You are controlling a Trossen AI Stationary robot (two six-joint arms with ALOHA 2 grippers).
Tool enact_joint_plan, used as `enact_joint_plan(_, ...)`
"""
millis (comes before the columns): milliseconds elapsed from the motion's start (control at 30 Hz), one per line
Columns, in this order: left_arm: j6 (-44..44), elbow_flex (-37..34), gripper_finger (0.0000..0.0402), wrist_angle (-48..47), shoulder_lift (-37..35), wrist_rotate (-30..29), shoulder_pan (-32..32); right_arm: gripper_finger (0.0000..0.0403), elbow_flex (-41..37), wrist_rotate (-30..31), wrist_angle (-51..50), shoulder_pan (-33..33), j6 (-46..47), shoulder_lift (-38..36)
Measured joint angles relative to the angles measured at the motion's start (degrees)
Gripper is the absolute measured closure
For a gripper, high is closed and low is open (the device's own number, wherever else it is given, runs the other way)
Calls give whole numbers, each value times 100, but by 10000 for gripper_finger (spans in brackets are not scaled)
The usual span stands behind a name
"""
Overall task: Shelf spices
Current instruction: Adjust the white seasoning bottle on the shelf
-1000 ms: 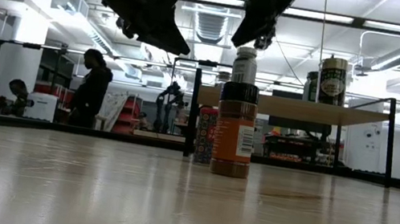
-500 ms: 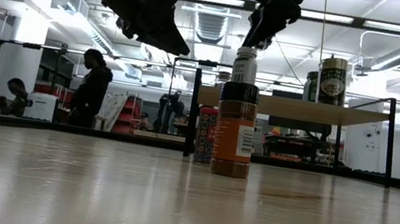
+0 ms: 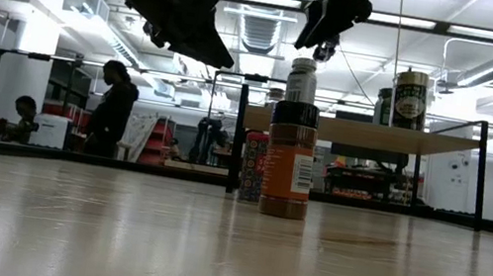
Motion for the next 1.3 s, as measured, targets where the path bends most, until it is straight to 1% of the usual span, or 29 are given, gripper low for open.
enact_joint_plan(100,2,1,209,33,-1,-21,0,92,-34,-19,1,-54,29,0)
enact_joint_plan(467,90,0,209,152,-1,-56,55,93,-175,-10,84,-152,-33,127)
enact_joint_plan(600,90,0,209,151,0,-55,55,93,-166,0,385,-149,-152,235)
enact_joint_plan(800,90,0,209,56,-1,-55,55,94,-160,5,136,-208,-108,456)
enact_joint_plan(1000,90,0,209,10,0,-55,55,95,-160,3,138,-256,-153,498)
enact_joint_plan(1133,90,0,209,7,0,-55,55,108,-160,3,127,-256,-154,498)
enact_joint_plan(1300,90,0,209,4,-1,-52,55,136,-160,-4,65,-267,-154,498)
